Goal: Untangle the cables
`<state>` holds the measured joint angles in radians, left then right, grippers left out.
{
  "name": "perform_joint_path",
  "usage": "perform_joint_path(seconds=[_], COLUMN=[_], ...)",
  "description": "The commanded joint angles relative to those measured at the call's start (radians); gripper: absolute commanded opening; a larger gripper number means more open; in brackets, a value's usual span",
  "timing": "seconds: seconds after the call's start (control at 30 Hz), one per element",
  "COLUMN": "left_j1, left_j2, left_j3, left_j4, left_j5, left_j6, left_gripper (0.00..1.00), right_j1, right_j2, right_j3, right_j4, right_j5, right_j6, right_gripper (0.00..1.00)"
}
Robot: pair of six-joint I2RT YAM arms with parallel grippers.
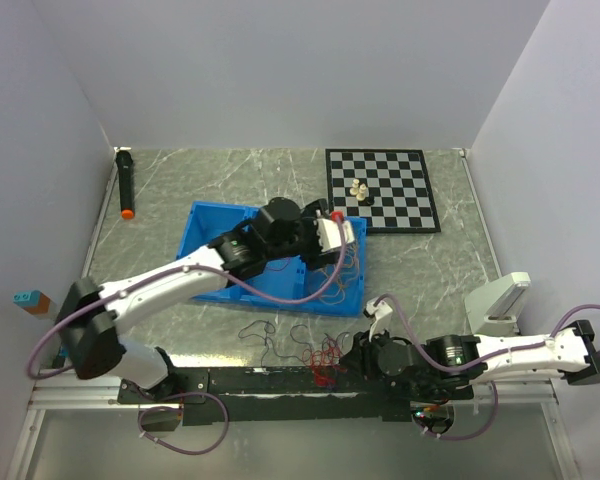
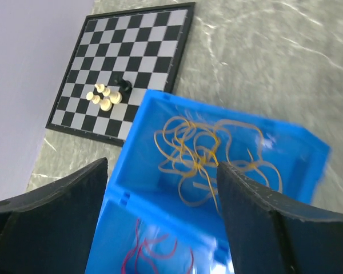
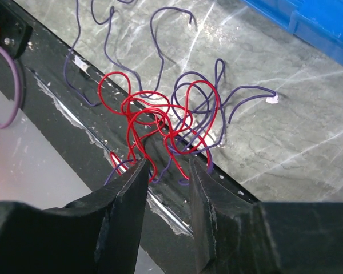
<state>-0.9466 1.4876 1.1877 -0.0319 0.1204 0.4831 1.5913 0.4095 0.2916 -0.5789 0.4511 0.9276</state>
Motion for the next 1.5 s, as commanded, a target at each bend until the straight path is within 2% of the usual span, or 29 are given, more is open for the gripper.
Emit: perform_joint_path(seconds=[0.0, 0.13, 0.3, 0.5, 0.73, 0.97, 1.13, 1.27, 1.47], left_j1=[0.017, 0.017, 0.02, 0.02, 0.019, 0.019, 0.019, 0.019, 0.016], left_j2=[-0.134, -0.223, -0.338, -0.342, -0.342, -0.316, -0.291, -0.276, -0.267], left_j3=[0.017, -0.069, -0.232, -0.301, -0.425, -0.485, -0.513, -0.565, -0.597], left_j4=[-0.244, -0.518, -0.597, -0.729, -0.708, -0.657, -0.57, -0.481, -0.405], left_j5=[0.129, 0.289, 0.311, 0.372, 0.351, 0.332, 0.302, 0.256, 0.231], left_j6=[0.072, 0.254, 0.373, 0.442, 0.472, 0.503, 0.488, 0.489, 0.535], left_gripper=[0.81, 0.8, 0.82, 0.81, 0.8, 0.79, 0.72, 0.6, 0.53], right_j1=[0.009, 0.007, 0.007, 0.009, 0.009, 0.007, 0.009, 0.009, 0.009], right_j2=[0.029, 0.077, 0.121, 0.147, 0.153, 0.157, 0.147, 0.132, 0.121], right_j3=[0.037, 0.038, 0.044, 0.057, 0.058, 0.06, 0.057, 0.054, 0.046], right_j4=[0.024, 0.051, 0.073, 0.073, 0.07, 0.071, 0.067, 0.056, 0.054], right_j5=[0.009, 0.001, 0.006, 0.017, 0.02, 0.023, 0.026, 0.029, 0.031], right_j6=[0.001, -0.001, 0.001, 0.007, 0.007, -0.003, -0.001, 0.002, 0.002], right_gripper=[0.42, 0.43, 0.46, 0.47, 0.47, 0.47, 0.47, 0.47, 0.47])
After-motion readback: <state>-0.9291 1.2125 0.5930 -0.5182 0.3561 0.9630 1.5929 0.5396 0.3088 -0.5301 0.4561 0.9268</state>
